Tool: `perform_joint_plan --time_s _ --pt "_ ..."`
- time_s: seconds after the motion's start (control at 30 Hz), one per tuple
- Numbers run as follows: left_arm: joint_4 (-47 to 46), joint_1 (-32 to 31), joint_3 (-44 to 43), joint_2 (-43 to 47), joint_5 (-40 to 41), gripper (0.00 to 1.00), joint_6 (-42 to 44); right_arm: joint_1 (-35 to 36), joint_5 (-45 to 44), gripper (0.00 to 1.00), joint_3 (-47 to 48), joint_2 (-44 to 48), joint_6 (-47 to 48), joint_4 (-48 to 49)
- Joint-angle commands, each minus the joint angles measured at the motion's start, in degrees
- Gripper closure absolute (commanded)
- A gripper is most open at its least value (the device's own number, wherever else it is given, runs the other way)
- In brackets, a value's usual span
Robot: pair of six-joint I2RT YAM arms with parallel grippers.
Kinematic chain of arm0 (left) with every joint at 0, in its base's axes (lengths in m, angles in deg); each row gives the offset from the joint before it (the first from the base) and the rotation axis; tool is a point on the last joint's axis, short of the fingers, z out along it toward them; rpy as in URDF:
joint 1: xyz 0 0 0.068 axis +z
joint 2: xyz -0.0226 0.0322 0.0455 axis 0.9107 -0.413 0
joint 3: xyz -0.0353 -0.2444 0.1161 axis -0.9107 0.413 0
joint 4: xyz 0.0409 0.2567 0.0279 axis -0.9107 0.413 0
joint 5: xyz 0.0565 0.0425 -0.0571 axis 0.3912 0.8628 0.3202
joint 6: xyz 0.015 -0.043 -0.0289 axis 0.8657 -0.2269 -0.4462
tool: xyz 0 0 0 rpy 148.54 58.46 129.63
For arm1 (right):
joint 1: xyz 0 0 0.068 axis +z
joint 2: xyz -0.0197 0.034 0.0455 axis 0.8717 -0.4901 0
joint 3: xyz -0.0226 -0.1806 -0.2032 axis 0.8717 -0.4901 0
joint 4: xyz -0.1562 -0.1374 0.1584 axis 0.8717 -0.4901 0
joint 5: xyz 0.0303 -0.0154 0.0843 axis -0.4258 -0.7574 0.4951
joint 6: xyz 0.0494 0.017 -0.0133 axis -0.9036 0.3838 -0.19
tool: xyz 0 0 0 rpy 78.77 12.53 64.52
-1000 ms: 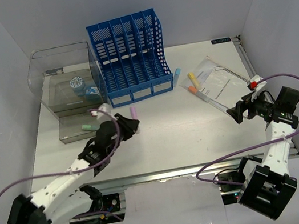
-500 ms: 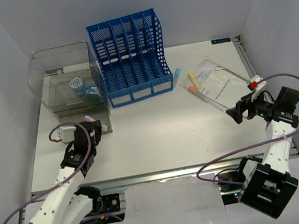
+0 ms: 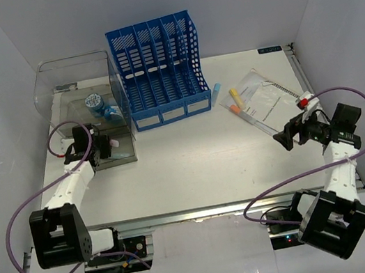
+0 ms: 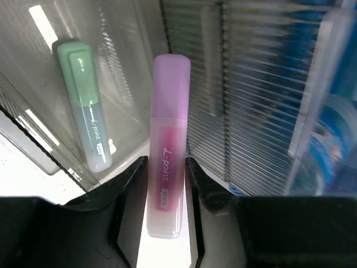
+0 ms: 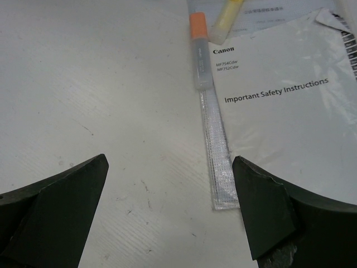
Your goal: Organize the desk
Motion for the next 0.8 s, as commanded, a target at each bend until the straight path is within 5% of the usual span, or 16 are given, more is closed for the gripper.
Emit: perform_joint_plan --time_s 0.0,0.17,0.47,0.77 --pt "-2.7 2.6 1.0 -0.1 -5.9 0.34 -0.1 11.2 -11.6 0.02 7.7 -9.4 2.7 1.3" --pt "-4.9 3.6 3.0 4.8 -7.1 0.02 3.5 21.9 -23.3 0.02 19.0 -24.1 1.5 -1.4" --pt "-7.7 3.9 6.6 21.9 -14.9 0.02 18.1 35.5 -38.3 0.00 36.1 -45.8 -2.5 -1.7" --pt "-7.8 3.9 17.8 41.2 -25.4 0.02 21.2 38.2 -42.5 0.25 40.8 -54.9 -4.2 -0.7"
